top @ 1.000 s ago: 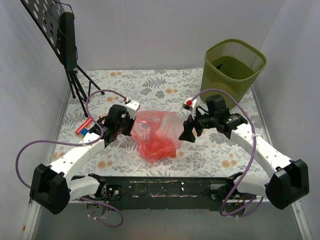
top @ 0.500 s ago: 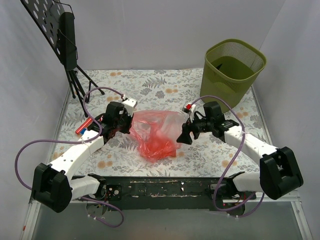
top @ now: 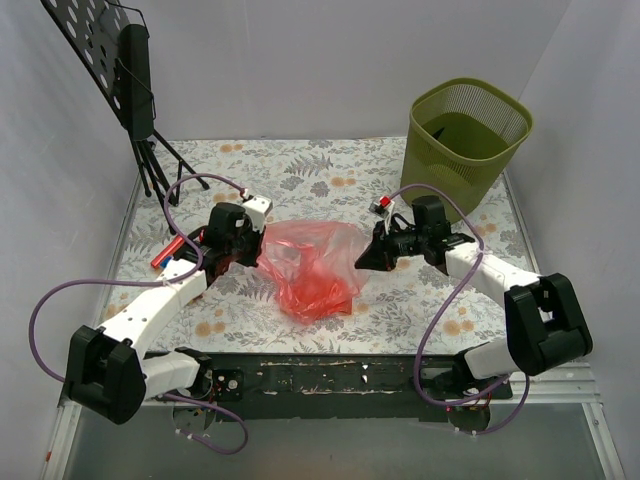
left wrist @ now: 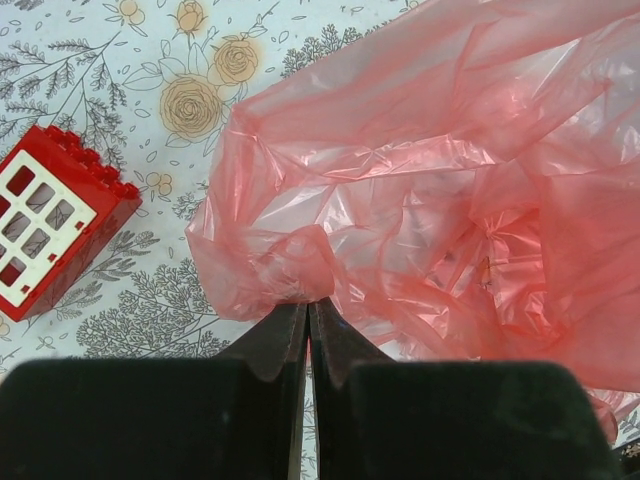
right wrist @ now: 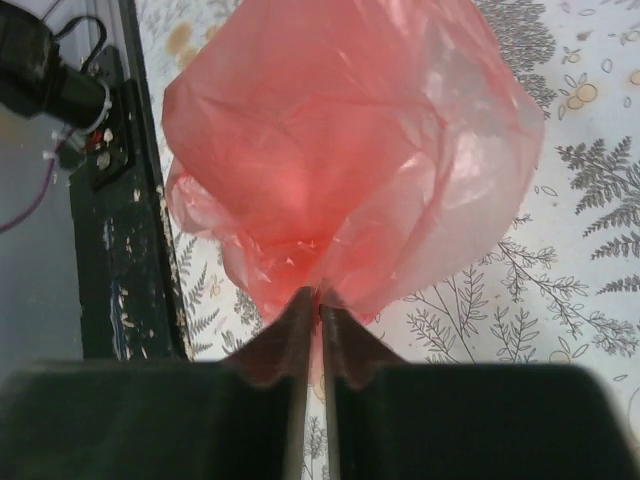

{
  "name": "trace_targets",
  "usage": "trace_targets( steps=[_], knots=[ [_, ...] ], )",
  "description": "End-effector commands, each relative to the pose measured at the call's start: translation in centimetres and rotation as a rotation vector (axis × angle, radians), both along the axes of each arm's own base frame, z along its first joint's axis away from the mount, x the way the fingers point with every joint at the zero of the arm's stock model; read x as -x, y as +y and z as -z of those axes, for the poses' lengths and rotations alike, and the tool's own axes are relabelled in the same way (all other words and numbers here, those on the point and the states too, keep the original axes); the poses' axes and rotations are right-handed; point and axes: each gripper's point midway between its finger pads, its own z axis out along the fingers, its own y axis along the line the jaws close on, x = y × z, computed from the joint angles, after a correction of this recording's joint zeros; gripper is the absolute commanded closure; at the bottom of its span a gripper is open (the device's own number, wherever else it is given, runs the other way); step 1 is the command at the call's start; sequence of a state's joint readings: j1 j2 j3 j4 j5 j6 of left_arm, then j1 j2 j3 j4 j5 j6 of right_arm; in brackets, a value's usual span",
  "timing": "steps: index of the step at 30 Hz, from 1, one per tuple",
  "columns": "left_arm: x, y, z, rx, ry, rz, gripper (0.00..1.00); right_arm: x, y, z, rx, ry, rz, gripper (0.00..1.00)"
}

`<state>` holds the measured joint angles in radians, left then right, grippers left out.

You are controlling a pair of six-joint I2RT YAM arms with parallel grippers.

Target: Put the trash bags into the trash bin

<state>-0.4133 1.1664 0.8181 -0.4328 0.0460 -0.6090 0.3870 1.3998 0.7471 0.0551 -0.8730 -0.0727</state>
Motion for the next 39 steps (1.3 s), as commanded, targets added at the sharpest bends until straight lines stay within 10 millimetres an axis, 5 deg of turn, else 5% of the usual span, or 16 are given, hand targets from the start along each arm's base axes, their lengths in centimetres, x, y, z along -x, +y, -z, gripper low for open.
trace_targets(
  steps=[1, 6, 12, 17, 19, 22, 25, 27, 28, 30, 31, 32, 33, 34, 35, 39],
  knots=[
    [-0.7, -1.0, -2.5, 0.074, -0.022, 0.019, 1.0, 0.7, 0.7, -4.0, -0.059, 0.028, -0.089, 0.98],
    [-3.9, -3.2, -11.7, 0.233, -0.161, 0.035, 1.0, -6.0, -2.3, -8.9, 0.156, 0.016, 0.184, 0.99],
    [-13.3, -4.4, -23.5, 0.325, -0.425, 0.005, 1.0, -21.1, -2.6, -23.8, 0.093, -0.376, 0.459, 0.99],
    [-19.6, -4.5, -37.3, 0.352, -0.756, -0.025, 1.0, -29.1, -3.7, -36.9, -0.056, -0.781, 0.705, 0.99],
    [-19.2, -4.2, -44.9, 0.404, -0.955, -0.017, 1.0, -27.7, -4.4, -43.9, -0.176, -1.023, 0.779, 0.99],
    [-14.4, -3.8, -55.0, 0.463, -1.312, 0.028, 1.0, -19.9, -4.4, -53.2, -0.363, -1.46, 0.828, 0.99],
    [-8.7, -5.8, -56.9, 0.434, -1.52, 0.212, 1.0, -13.2, -2.3, -56.6, -0.392, -1.717, 0.782, 0.99],
    [-7.4, -8.6, -51.7, 0.325, -1.501, 0.338, 1.0, -11.7, -1.3, -53.4, -0.315, -1.775, 0.738, 0.99],
    [-8.1, -10.2, -45.8, 0.238, -1.412, 0.414, 1.0, -12.8, -0.5, -48.1, -0.182, -1.773, 0.687, 0.99],
    [-7.2, -11.3, -31.5, 0.075, -1.185, 0.572, 1.0, -14.0, -0.3, -33.0, 0.168, -1.726, 0.502, 0.99],
    [-6.1, -10.9, -20.7, -0.015, -0.953, 0.651, 1.0, -13.4, -1.0, -21.3, 0.418, -1.624, 0.278, 0.99],
    [-3.0, -10.2, -12.9, -0.129, -0.809, 0.794, 1.0, -10.5, -2.0, -10.8, 0.613, -1.49, -0.01, 0.99],
    [2.2, -8.7, -4.5, -0.28, -0.659, 1.047, 1.0, -4.2, -4.3, -1.1, 0.691, -1.304, -0.345, 0.99],
    [7.5, -7.1, 0.1, -0.36, -0.568, 1.251, 1.0, 1.2, -5.6, 2.5, 0.631, -1.2, -0.523, 0.99],
    [10.8, -6.2, 1.2, -0.381, -0.567, 1.34, 1.0, 5.2, -6.4, 2.9, 0.554, -1.15, -0.578, 0.99],
    [14.5, -6.6, -6.0, -0.223, -0.935, 1.227, 1.0, 11.3, -6.0, -3.1, 0.327, -1.234, -0.463, 0.99]
  ],
)
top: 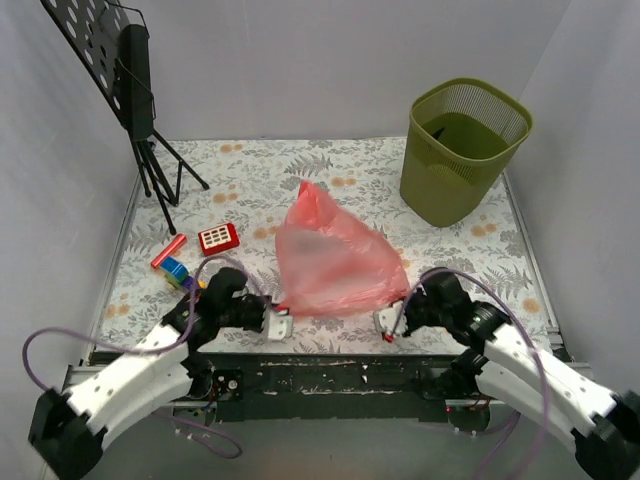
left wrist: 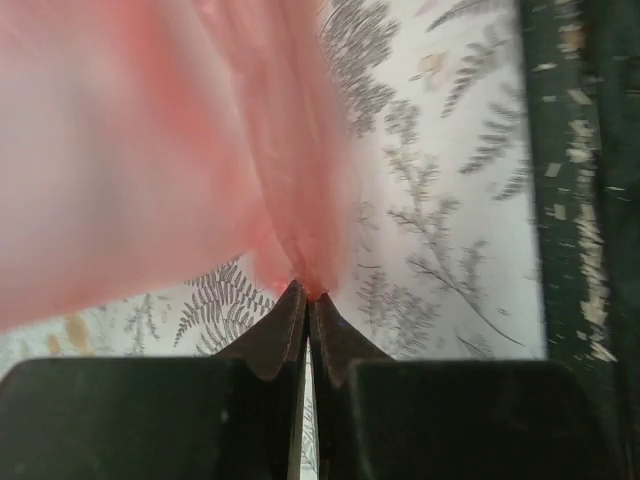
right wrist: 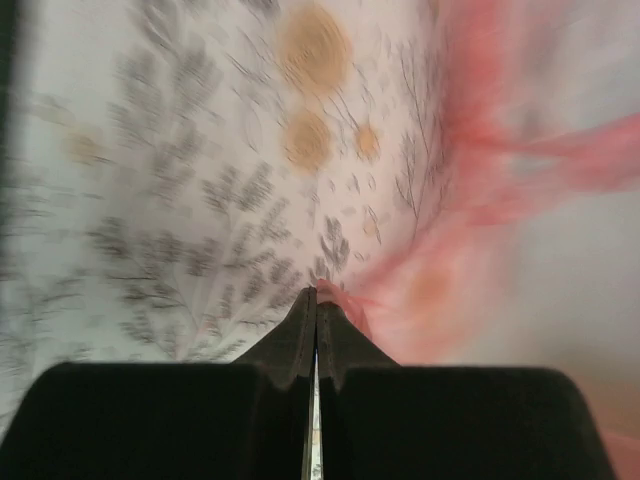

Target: Put the trash bags into the trash bin

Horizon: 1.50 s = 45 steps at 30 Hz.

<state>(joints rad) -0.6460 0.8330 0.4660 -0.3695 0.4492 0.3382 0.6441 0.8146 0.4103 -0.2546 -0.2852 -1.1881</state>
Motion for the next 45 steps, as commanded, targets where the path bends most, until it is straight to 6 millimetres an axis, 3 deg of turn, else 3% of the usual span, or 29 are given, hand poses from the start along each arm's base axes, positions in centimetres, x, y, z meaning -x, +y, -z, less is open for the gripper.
trace_targets(
  steps=[1, 3, 9, 10, 12, 13, 15, 20, 22, 23, 26, 27, 29, 32, 35, 38, 41, 45],
  knots=[
    [4.3, -0.4, -10.3, 0.235, -0.407, 0.237, 1.0, 7.0, 1.2, -8.7, -0.217, -0.108, -0.226, 0.99],
    [4.8, -0.4, -12.0, 0.272, -0.428, 0.244, 1.0, 7.0, 0.9, -11.0, -0.252, -0.104, -0.186, 0.99],
    [3.8, -0.7, -13.2, 0.219, -0.207, 0.155, 1.0, 6.4, 2.0, -17.1, -0.342, 0.032, -0.084, 0.99],
    [3.1, -0.8, -13.7, 0.235, -0.163, 0.098, 1.0, 6.2, 2.2, -18.2, -0.358, 0.049, -0.062, 0.95],
    [0.9, -1.1, -14.4, 0.256, -0.099, -0.038, 1.0, 5.0, 2.7, -20.3, -0.372, 0.077, -0.002, 0.68],
    [-0.3, -0.8, -14.7, 0.264, -0.073, -0.13, 1.0, 4.3, 2.8, -22.4, -0.402, 0.079, 0.041, 0.54],
    [-2.1, -0.7, -14.7, 0.281, 0.003, -0.267, 1.0, 3.3, 3.2, -25.8, -0.427, 0.12, 0.109, 0.4],
    [-3.6, -1.5, -14.0, 0.307, 0.124, -0.389, 1.0, 4.0, 5.3, -32.8, -0.476, 0.27, 0.081, 0.33],
    [-4.3, -1.8, -13.9, 0.336, 0.154, -0.435, 1.0, 2.3, 5.9, -34.4, -0.519, 0.264, 0.145, 0.33],
    [-4.6, -2.0, -13.9, 0.349, 0.17, -0.455, 1.0, 0.3, 5.6, -34.8, -0.546, 0.243, 0.218, 0.33],
    [-5.0, -2.6, -14.8, 0.401, 0.196, -0.475, 1.0, -8.2, 2.7, -35.4, -0.588, 0.157, 0.48, 0.35],
    [-5.0, -2.8, -15.3, 0.416, 0.201, -0.471, 1.0, -11.8, 0.7, -35.2, -0.578, 0.128, 0.602, 0.35],
    [-4.7, -3.1, -16.0, 0.432, 0.207, -0.455, 1.0, -16.8, -2.3, -35.2, -0.541, 0.075, 0.761, 0.36],
    [-4.4, -3.0, -16.5, 0.444, 0.212, -0.452, 1.0, -21.8, -5.6, -35.1, -0.511, 0.026, 0.87, 0.36],
    [-4.3, -3.0, -16.7, 0.46, 0.221, -0.457, 1.0, -24.7, -7.4, -31.7, -0.405, 0.033, 0.911, 0.35],
    [-4.3, -3.3, -17.6, 0.492, 0.227, -0.453, 1.0, -26.3, -8.9, -27.8, -0.369, 0.147, 0.963, 0.37],
    [-4.7, -3.7, -19.0, 0.527, 0.227, -0.456, 1.0, -26.2, -9.4, -25.3, -0.364, 0.253, 0.985, 0.42],
    [-5.5, -4.5, -23.0, 0.605, 0.198, -0.444, 1.0, -24.8, -8.7, -22.7, -0.313, 0.334, 0.926, 0.67]
  ],
)
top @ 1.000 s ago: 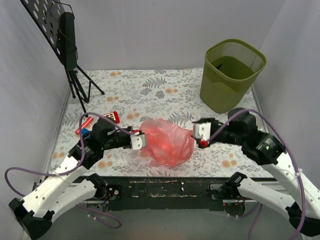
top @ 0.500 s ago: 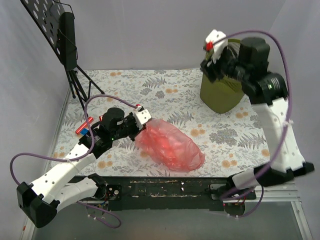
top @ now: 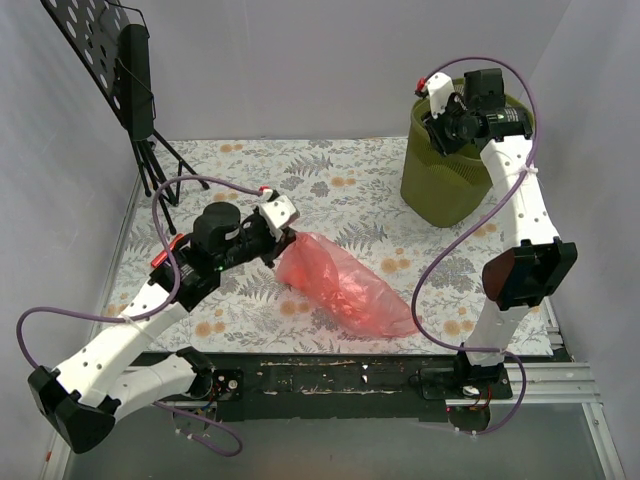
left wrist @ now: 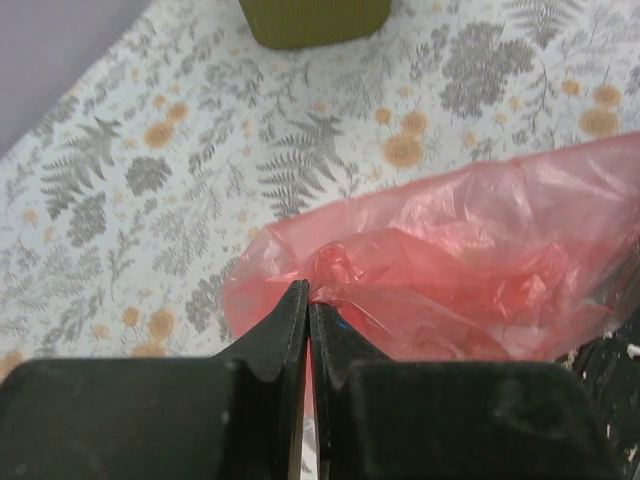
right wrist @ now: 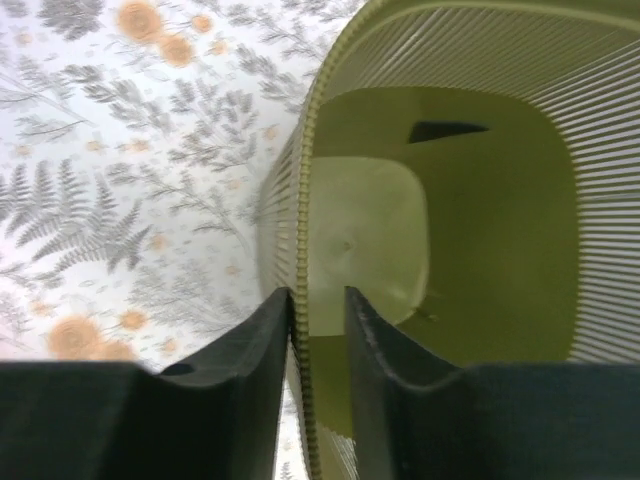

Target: Put the trash bags into the trash bin

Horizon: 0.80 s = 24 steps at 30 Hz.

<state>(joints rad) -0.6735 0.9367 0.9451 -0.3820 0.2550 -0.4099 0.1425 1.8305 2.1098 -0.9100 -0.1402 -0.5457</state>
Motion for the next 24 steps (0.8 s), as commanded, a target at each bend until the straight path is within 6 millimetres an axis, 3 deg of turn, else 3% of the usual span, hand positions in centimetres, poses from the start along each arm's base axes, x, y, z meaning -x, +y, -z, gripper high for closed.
trace_targets(
  steps=[1, 5, 7, 9, 11, 12, 14, 19, 24],
  knots=[
    [-1.1, -1.2, -7.8, 0.149, -0.111, -0.007, 1.0, 2.9, 1.6, -0.4, -0.045, 0.03, -0.114, 0.72],
    [-2.9, -1.6, -15.7, 0.249, -0.237, -0.051, 1.0, 5.3, 3.5, -0.9, -0.094, 0.048, -0.263, 0.98],
    [-3.8, -1.1, -20.9, 0.323, -0.332, -0.101, 1.0, 6.7, 4.4, -1.7, -0.121, 0.028, -0.333, 0.99],
    [-4.0, -0.2, -27.8, 0.403, -0.461, -0.141, 1.0, 8.2, 5.3, -2.8, -0.144, -0.007, -0.408, 0.99],
    [-4.5, 0.2, -32.5, 0.456, -0.549, -0.172, 1.0, 9.6, 6.2, -3.8, -0.169, -0.042, -0.474, 0.99],
    [-5.2, -0.3, -33.9, 0.468, -0.575, -0.176, 1.0, 10.6, 6.9, -4.3, -0.181, -0.054, -0.516, 0.99],
    [-4.8, -0.1, -38.1, 0.527, -0.665, -0.168, 1.0, 12.4, 8.3, -4.9, -0.185, -0.077, -0.587, 0.99],
    [-3.1, -0.6, -45.9, 0.705, -0.823, -0.084, 1.0, 17.6, 12.5, -5.1, -0.198, -0.1, -0.765, 0.99],
    [-2.3, -1.7, -49.8, 0.856, -0.907, -0.002, 1.0, 21.4, 16.0, -5.3, -0.248, -0.122, -0.844, 0.99]
  ],
)
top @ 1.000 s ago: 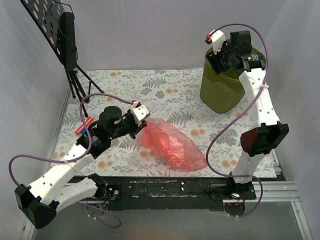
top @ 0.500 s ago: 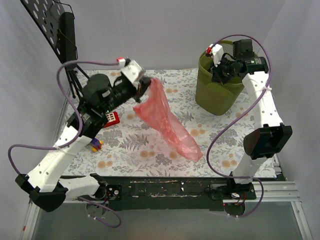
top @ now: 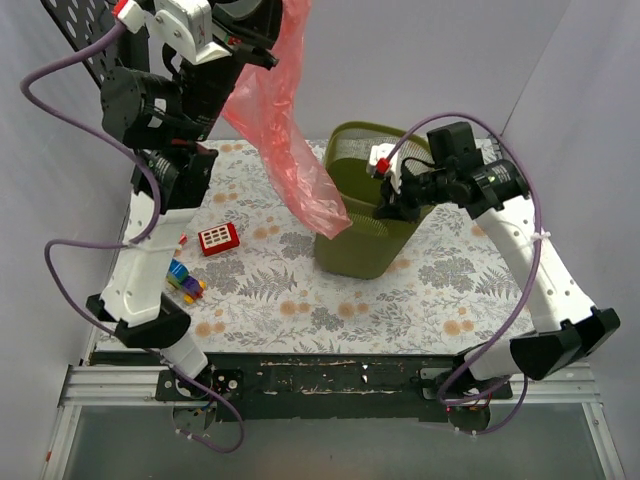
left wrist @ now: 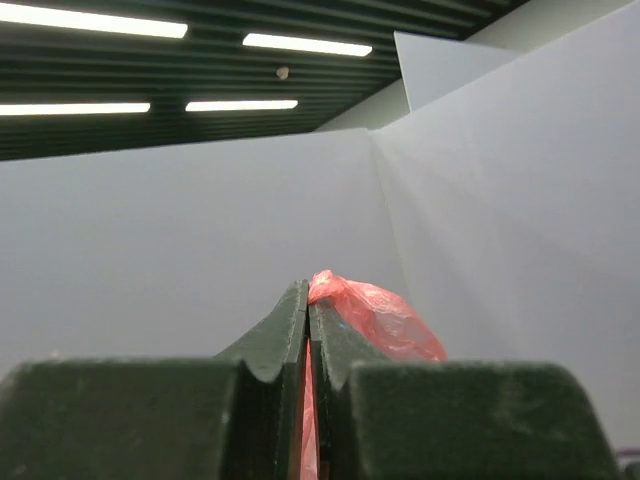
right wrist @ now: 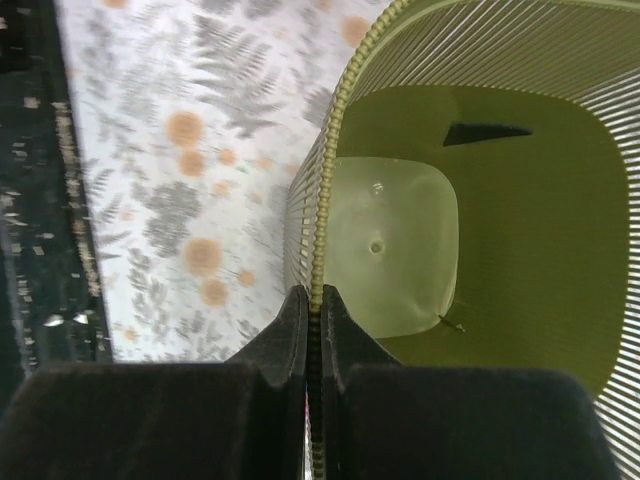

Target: Put the trash bags into the trash bin

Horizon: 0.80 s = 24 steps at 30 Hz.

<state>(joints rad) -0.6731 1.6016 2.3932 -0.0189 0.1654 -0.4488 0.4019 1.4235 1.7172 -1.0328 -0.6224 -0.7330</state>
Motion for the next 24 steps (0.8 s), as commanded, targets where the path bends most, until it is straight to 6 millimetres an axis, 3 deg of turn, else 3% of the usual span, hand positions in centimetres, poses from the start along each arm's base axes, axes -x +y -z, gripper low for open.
trace_targets(
  steps=[1, 3, 5, 6, 8, 13, 16, 21, 24],
  knots=[
    [0.9, -1.4, -2.1, 0.064, -0.106, 0.093, 1.0, 2.1, 3.3, -4.0, -0.135, -0.169, -0.11, 0.99],
    [0.9, -1.8, -2.4, 0.094, -0.114, 0.115, 1.0, 2.4, 3.7, -3.2, -0.131, -0.156, -0.095, 0.95],
    [0.5, -2.5, -2.3, 0.112, -0.107, 0.123, 1.0, 2.4, 3.9, -3.1, -0.14, -0.152, -0.07, 0.61],
    [0.2, -2.9, -2.2, 0.125, -0.098, 0.131, 1.0, 2.4, 3.8, -3.8, -0.157, -0.165, -0.054, 0.51],
    [0.5, -3.5, -2.4, 0.141, -0.108, 0.15, 1.0, 2.4, 3.4, -6.5, -0.2, -0.207, -0.007, 0.44],
    [1.2, -5.6, -2.0, 0.15, -0.106, 0.174, 1.0, 3.3, 1.4, -13.4, -0.295, -0.344, 0.099, 0.35],
    [0.9, -6.3, -1.5, 0.155, -0.08, 0.162, 1.0, 4.3, 0.3, -16.1, -0.333, -0.364, 0.144, 0.34],
    [-0.9, -7.5, 0.4, 0.112, -0.045, 0.115, 1.0, 7.3, -1.5, -19.5, -0.353, -0.353, 0.161, 0.31],
    [-2.6, -8.5, 2.4, 0.074, 0.002, 0.076, 1.0, 7.3, -4.1, -19.5, -0.319, -0.391, 0.285, 0.32]
  ],
)
